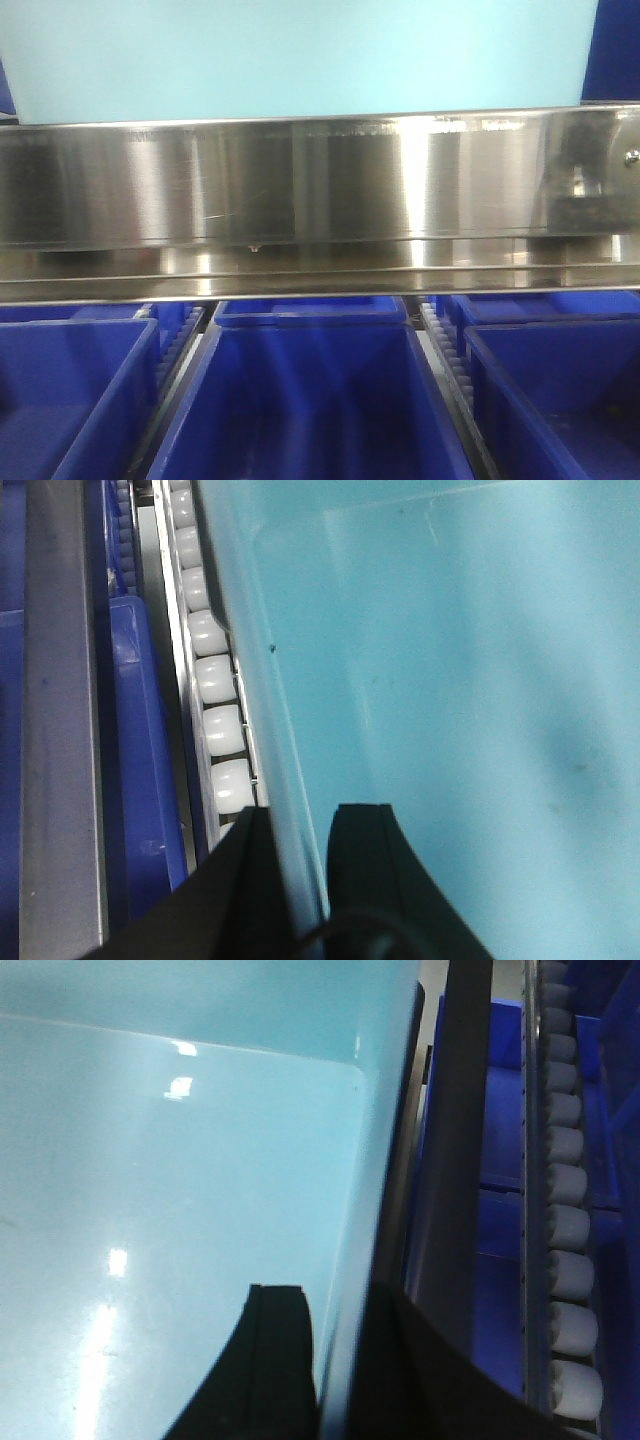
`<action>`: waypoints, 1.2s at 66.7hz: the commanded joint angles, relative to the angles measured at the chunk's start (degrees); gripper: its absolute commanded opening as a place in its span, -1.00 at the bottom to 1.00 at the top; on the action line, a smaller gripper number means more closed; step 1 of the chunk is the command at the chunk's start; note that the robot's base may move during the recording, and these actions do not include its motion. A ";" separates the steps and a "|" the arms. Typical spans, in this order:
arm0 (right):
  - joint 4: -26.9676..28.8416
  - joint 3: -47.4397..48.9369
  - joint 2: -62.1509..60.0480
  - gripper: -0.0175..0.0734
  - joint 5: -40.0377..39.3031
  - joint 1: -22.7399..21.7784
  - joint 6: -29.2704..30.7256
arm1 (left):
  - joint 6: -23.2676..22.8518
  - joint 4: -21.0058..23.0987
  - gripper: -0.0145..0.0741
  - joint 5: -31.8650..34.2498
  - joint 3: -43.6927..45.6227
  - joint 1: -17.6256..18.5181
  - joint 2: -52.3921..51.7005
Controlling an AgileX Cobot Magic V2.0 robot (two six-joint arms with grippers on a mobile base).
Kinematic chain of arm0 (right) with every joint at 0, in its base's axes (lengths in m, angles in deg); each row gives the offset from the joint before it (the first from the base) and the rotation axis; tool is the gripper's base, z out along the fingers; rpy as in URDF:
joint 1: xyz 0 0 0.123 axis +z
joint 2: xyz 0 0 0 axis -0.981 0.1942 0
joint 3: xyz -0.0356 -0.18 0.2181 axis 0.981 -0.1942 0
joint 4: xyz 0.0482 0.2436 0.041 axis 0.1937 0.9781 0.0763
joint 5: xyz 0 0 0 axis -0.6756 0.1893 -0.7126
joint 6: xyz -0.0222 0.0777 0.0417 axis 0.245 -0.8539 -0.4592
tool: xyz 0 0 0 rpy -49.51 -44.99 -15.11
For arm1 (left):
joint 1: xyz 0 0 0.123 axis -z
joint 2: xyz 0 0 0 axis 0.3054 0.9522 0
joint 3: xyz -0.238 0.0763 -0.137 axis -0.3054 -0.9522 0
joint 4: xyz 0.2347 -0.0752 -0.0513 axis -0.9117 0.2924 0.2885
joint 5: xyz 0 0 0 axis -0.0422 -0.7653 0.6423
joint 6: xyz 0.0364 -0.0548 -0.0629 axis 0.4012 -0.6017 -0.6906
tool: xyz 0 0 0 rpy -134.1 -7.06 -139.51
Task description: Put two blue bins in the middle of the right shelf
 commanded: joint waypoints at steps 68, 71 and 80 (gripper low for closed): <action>-0.57 -12.53 -3.29 0.61 -6.17 0.13 -0.15 | 0.41 0.17 0.64 12.58 -16.36 0.47 -4.17; -0.45 -14.00 -3.00 0.61 -7.47 0.13 -0.15 | 0.41 0.69 0.63 13.65 -18.09 0.47 -4.17; -0.31 -16.33 -1.78 0.53 -10.51 0.13 -0.15 | 0.32 1.88 0.46 17.13 -21.42 0.47 -4.17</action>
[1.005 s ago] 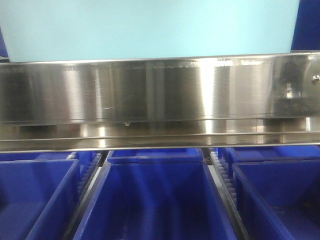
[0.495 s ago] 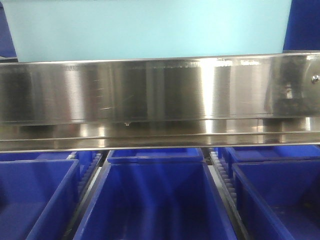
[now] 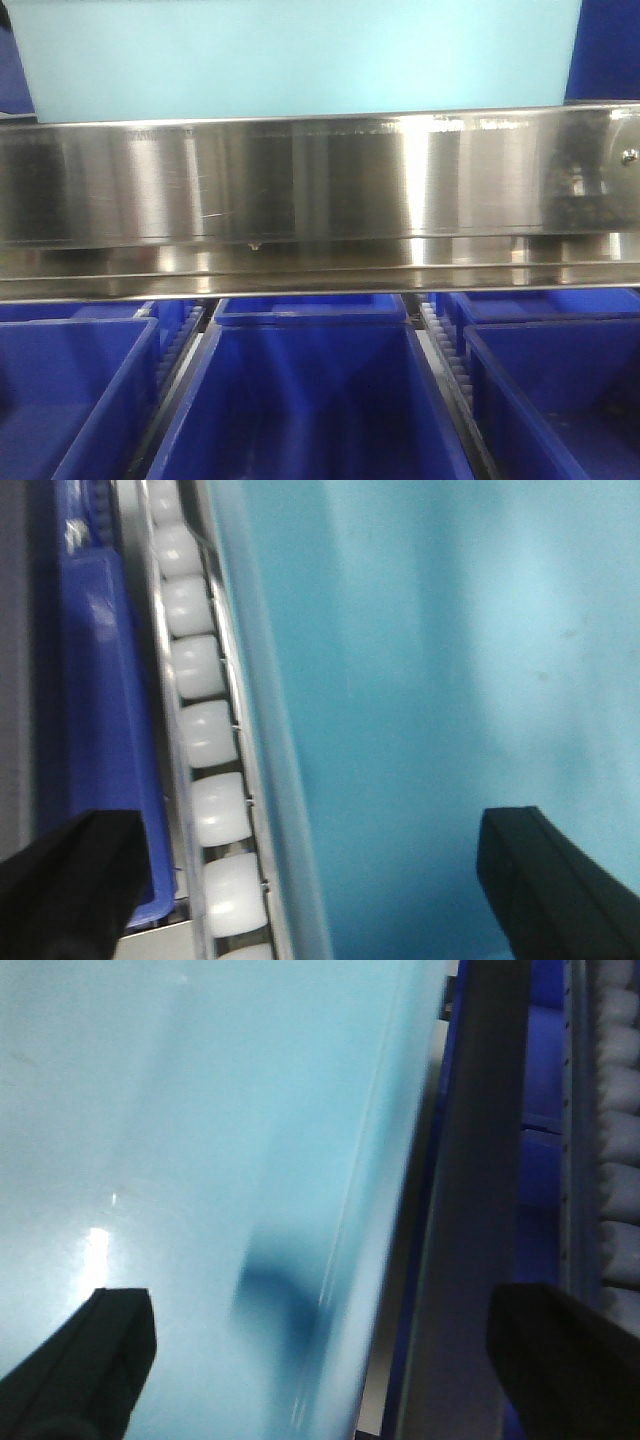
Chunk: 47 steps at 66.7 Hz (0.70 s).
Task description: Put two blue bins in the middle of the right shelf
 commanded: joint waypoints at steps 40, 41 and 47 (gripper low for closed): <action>1.18 -1.36 1.32 -0.95 -3.92 0.02 -0.17 | -0.20 1.99 -0.92 4.46 -1.65 0.22 -0.28; 1.18 -1.36 1.32 -0.95 -3.92 0.02 -0.17 | -0.20 1.99 -0.92 4.46 -1.65 0.22 -0.28; 1.18 -1.36 1.20 -0.95 -3.92 0.02 -0.17 | -0.20 2.24 -0.92 4.48 -0.97 0.22 -0.53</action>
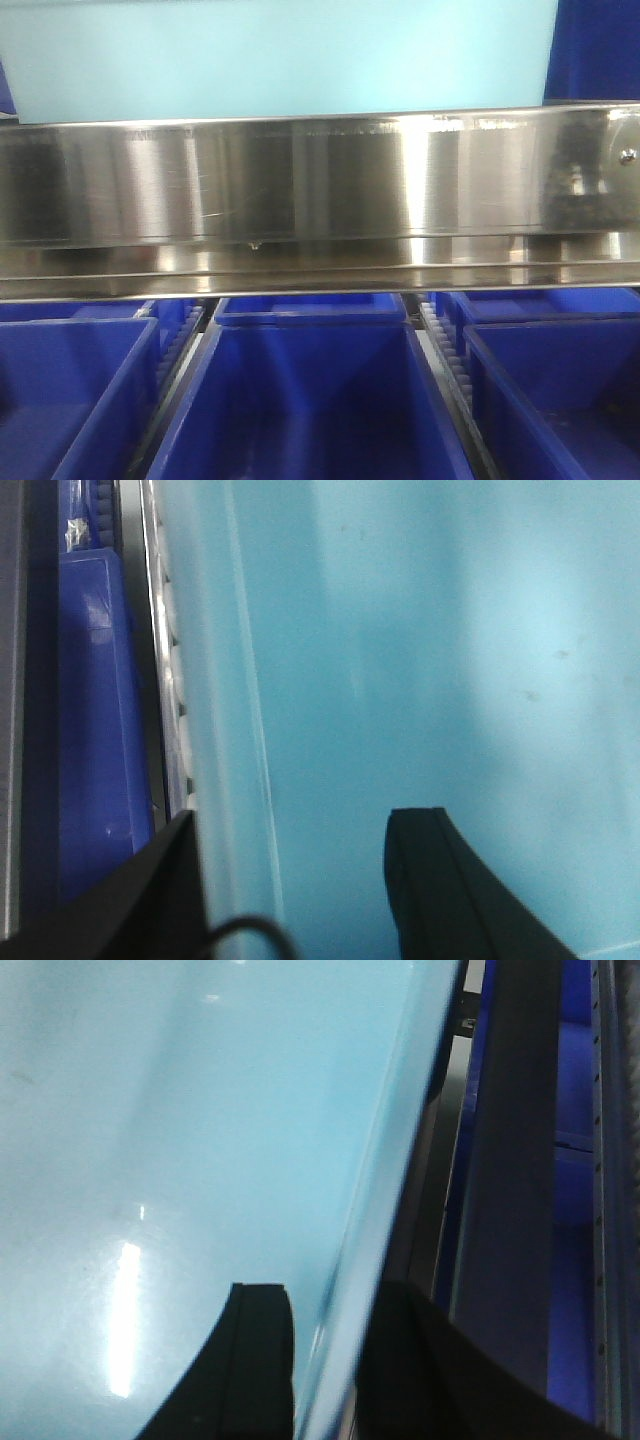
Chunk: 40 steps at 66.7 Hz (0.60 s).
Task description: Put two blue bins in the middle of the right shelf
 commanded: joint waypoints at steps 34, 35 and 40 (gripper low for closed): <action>-0.35 3.59 -8.23 -0.95 -7.13 -0.09 0.30 | 1.49 2.17 -0.92 -1.57 12.11 0.08 -4.51; -0.49 4.20 -8.38 -0.95 -7.13 -0.09 0.30 | 1.49 2.37 -0.92 -1.73 12.70 0.08 -4.66; -0.60 7.34 -8.74 -0.95 -6.75 -0.09 0.30 | 1.49 2.67 -0.92 -1.73 15.05 0.08 -5.44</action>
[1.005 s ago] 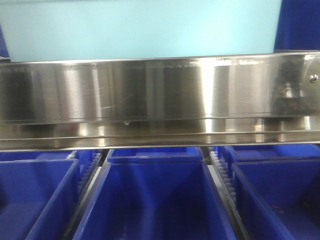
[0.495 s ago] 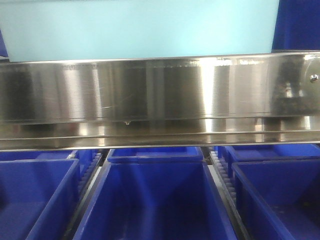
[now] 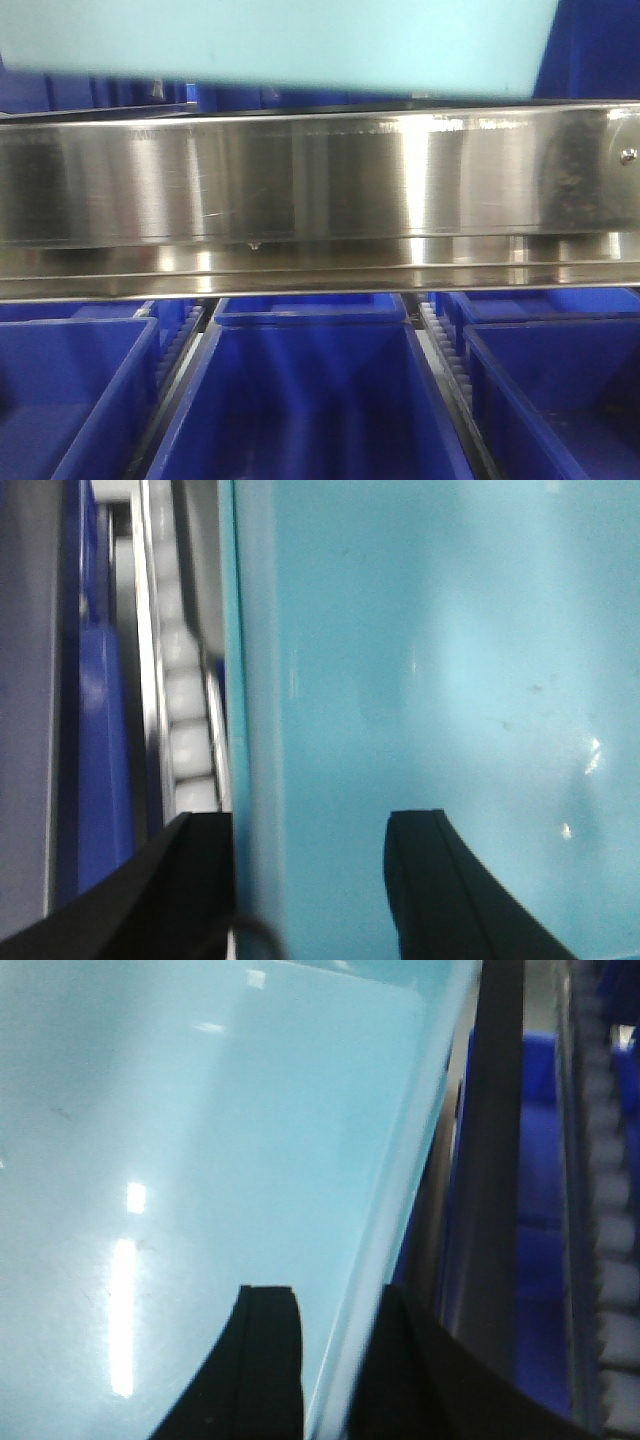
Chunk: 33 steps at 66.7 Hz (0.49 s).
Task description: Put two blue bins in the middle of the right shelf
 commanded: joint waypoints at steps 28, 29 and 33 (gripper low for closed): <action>-1.51 12.05 -1.36 -0.95 -2.18 -0.09 1.11 | 1.93 2.42 -0.92 2.51 10.08 0.08 -4.16; -1.51 12.05 -1.25 -0.95 -2.06 -0.09 1.11 | 1.93 2.42 -0.92 2.51 10.08 0.08 -4.16; -1.51 12.05 -1.00 -0.95 -1.78 -0.09 1.11 | 1.93 2.42 -0.92 2.51 9.96 0.08 -4.16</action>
